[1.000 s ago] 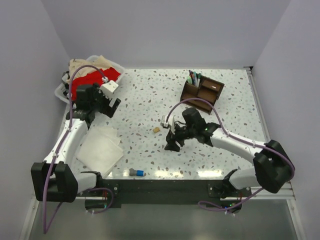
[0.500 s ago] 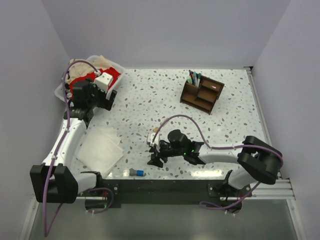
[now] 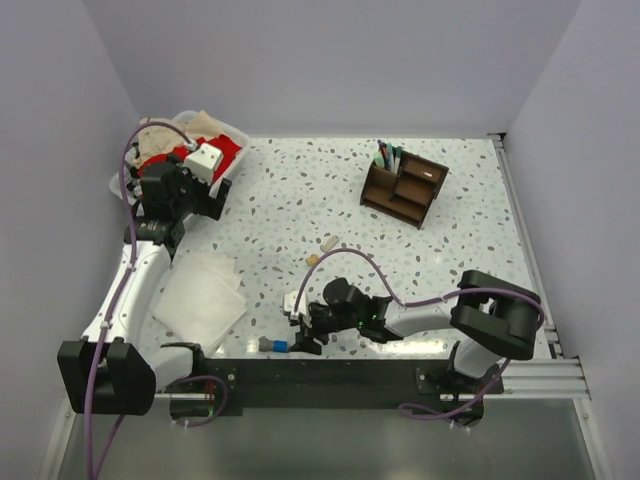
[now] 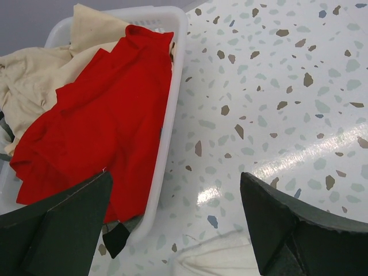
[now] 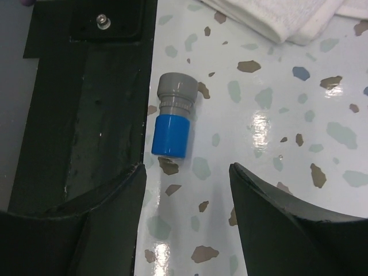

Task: Sort the stationery into containers
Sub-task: Pick up the stationery from the corner of the board.

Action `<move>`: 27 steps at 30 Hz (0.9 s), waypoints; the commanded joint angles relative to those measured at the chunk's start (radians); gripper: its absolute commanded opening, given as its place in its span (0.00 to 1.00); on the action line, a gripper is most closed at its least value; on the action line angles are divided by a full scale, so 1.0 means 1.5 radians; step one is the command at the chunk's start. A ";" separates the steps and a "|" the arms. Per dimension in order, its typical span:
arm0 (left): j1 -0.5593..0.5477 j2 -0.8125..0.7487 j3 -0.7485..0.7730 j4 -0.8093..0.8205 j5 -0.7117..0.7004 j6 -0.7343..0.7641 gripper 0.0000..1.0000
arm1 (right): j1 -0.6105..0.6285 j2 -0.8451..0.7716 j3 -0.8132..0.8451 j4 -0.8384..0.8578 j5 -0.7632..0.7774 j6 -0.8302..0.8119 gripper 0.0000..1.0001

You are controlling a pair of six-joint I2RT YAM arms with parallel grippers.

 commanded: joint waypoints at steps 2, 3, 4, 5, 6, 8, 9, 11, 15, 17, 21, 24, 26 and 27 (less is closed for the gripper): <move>0.004 -0.029 -0.004 0.031 -0.004 -0.011 0.98 | 0.015 0.017 0.005 0.045 0.021 -0.025 0.64; 0.004 -0.028 -0.004 0.030 -0.005 -0.011 0.98 | 0.016 0.024 0.003 0.049 0.023 -0.025 0.64; 0.004 -0.028 -0.005 0.031 -0.006 -0.011 0.98 | 0.018 0.028 0.002 0.062 0.024 -0.025 0.64; 0.004 -0.028 -0.006 0.031 -0.007 -0.010 0.98 | 0.020 0.032 0.003 0.068 0.026 -0.024 0.64; 0.004 -0.029 -0.007 0.031 -0.007 -0.010 0.98 | 0.021 0.037 0.006 0.073 0.027 -0.022 0.64; 0.004 -0.030 -0.010 0.032 -0.005 -0.012 0.98 | 0.025 0.050 0.012 0.082 0.026 -0.017 0.64; 0.004 -0.030 -0.012 0.031 -0.005 -0.011 0.98 | 0.027 0.056 0.018 0.086 0.032 -0.012 0.65; 0.004 -0.034 -0.014 0.030 -0.006 -0.009 0.98 | 0.035 0.071 0.024 0.098 0.041 -0.007 0.66; 0.004 -0.041 -0.026 0.029 -0.013 0.001 0.98 | 0.047 0.092 0.042 0.110 0.079 0.019 0.69; 0.004 -0.043 -0.031 0.033 -0.012 0.000 0.98 | 0.055 0.096 0.048 0.111 0.089 0.027 0.70; 0.004 -0.041 -0.040 0.039 -0.011 0.000 0.98 | 0.065 0.103 0.051 0.111 0.116 0.032 0.69; 0.004 -0.039 -0.044 0.046 -0.009 -0.003 0.98 | 0.067 0.112 0.057 0.099 0.131 0.019 0.62; 0.004 -0.038 -0.046 0.044 -0.005 -0.005 0.98 | 0.068 0.116 0.066 0.077 0.136 0.007 0.55; 0.004 -0.037 -0.046 0.043 -0.003 -0.004 0.98 | 0.067 0.119 0.068 0.066 0.139 0.003 0.55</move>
